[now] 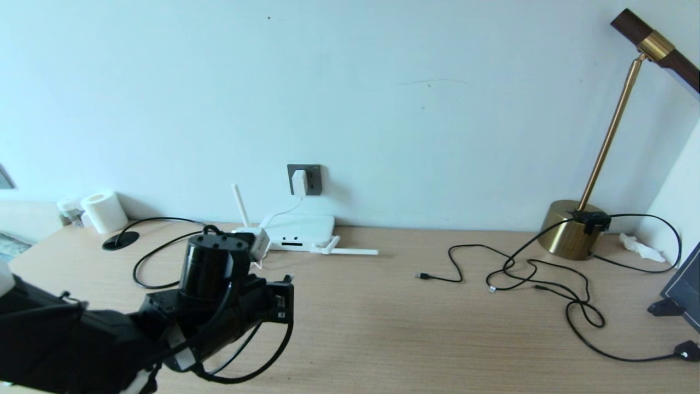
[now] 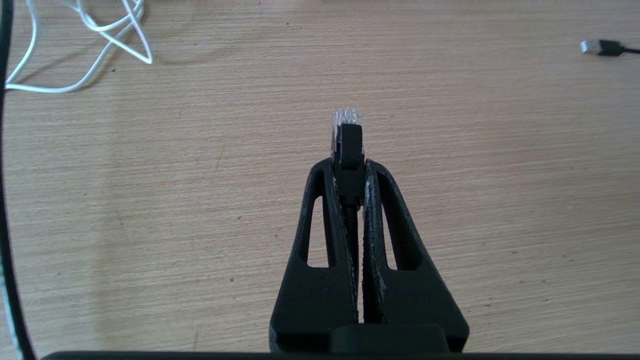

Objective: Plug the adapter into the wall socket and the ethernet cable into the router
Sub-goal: Align cable and router interface

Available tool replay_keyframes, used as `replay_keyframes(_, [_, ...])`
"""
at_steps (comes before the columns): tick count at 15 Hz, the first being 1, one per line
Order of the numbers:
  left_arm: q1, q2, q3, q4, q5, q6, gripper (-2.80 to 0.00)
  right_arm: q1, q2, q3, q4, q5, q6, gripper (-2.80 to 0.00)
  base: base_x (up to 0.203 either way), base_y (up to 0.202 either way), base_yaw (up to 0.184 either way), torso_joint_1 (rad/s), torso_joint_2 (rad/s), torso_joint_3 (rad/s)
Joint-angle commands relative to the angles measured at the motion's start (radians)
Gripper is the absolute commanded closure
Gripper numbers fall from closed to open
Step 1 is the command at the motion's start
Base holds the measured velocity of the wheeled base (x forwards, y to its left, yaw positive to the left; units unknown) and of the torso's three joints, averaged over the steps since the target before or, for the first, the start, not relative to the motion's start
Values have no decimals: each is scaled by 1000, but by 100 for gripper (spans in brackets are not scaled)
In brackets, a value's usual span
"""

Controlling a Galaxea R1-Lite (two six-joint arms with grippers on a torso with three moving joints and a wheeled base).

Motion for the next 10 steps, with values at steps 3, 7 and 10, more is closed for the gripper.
replay_keyframes(3, [-10, 17, -14, -1, 5, -1, 0, 10, -85, 2, -2, -12, 21, 0, 0, 0, 0, 0, 0, 0])
replay_keyframes(7, [-12, 34, -19, 7, 4, -23, 0, 11, -83, 2, -2, -12, 22, 0, 0, 0, 0, 0, 0, 0])
replay_keyframes(10, [-11, 70, -27, 25, 3, -62, 0, 9, -83, 2, -2, -12, 22, 0, 0, 0, 0, 0, 0, 0])
